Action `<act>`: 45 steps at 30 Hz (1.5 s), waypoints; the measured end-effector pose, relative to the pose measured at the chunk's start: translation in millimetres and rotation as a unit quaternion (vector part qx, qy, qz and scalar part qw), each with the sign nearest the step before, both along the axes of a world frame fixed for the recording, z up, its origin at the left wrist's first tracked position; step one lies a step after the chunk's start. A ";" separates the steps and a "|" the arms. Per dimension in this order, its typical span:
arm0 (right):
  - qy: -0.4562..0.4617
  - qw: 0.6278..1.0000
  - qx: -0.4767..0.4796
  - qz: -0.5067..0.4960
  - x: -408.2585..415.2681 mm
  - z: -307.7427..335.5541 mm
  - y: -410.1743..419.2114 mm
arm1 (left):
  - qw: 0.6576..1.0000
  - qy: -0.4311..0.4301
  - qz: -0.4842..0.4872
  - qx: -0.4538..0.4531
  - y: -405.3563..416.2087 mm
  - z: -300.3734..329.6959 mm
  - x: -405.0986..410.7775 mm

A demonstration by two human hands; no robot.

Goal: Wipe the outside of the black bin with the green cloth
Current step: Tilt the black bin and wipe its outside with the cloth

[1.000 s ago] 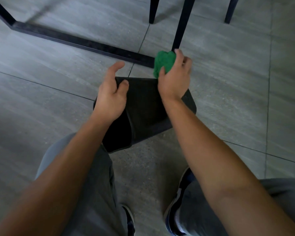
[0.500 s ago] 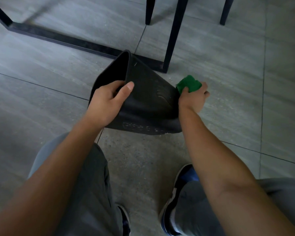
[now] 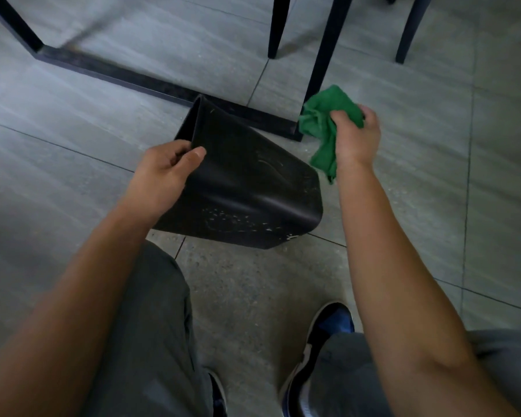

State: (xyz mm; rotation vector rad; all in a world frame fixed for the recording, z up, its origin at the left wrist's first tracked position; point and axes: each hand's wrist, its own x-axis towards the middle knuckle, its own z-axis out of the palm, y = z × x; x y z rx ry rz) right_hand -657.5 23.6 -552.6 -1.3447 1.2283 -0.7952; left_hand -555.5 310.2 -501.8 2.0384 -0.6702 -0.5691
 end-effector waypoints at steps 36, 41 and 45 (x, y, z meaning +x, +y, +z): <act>0.349 0.831 -0.216 0.376 -10.9 9.8 35.7 | 0.994 0.020 -0.088 -0.063 -5.9 -2.1 16.1; 0.488 0.805 -0.176 0.289 -54.2 -27.2 26.8 | 0.994 0.019 -0.099 -0.046 10.3 -11.7 26.8; 0.415 0.870 -0.171 0.204 -39.3 -8.9 21.3 | 0.998 -0.028 -0.063 0.014 4.6 -25.3 33.3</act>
